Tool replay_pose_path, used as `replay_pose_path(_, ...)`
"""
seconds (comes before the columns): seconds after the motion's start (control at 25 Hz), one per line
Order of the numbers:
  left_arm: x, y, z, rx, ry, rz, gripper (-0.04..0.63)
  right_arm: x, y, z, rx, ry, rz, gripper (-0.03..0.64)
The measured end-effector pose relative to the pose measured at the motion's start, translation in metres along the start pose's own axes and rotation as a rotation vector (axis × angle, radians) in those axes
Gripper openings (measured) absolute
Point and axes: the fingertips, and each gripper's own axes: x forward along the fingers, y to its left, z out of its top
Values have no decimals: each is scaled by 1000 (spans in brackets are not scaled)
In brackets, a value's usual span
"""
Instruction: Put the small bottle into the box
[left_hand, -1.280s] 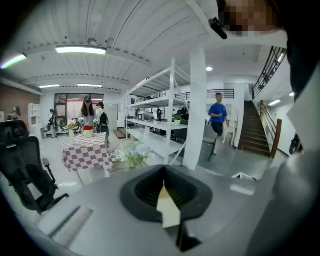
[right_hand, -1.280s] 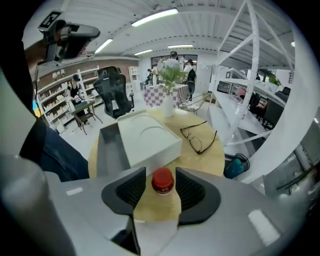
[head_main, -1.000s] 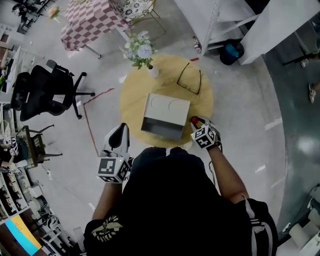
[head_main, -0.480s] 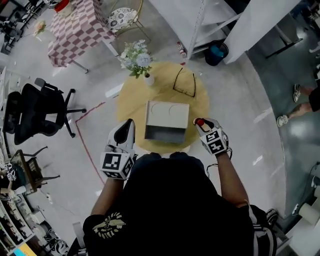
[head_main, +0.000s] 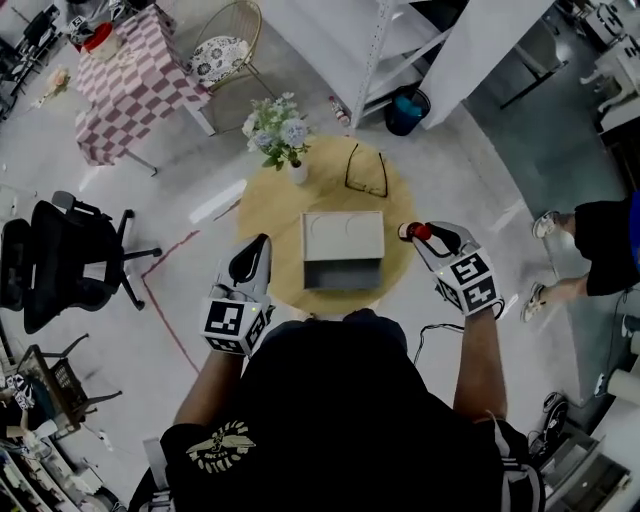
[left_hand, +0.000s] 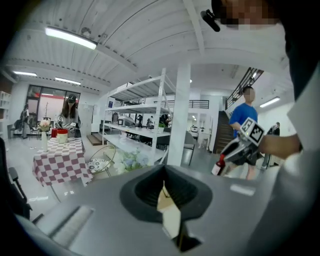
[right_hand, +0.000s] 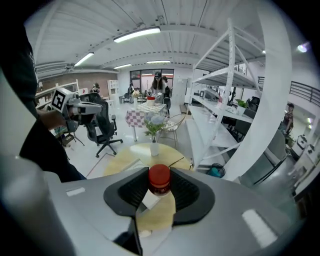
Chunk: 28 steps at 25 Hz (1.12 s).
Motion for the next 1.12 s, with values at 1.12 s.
replay_pose_path(1.12, -36, 16, 14, 17, -68, -39, 0, -6, 170, 95, -227, 7, 279, 144)
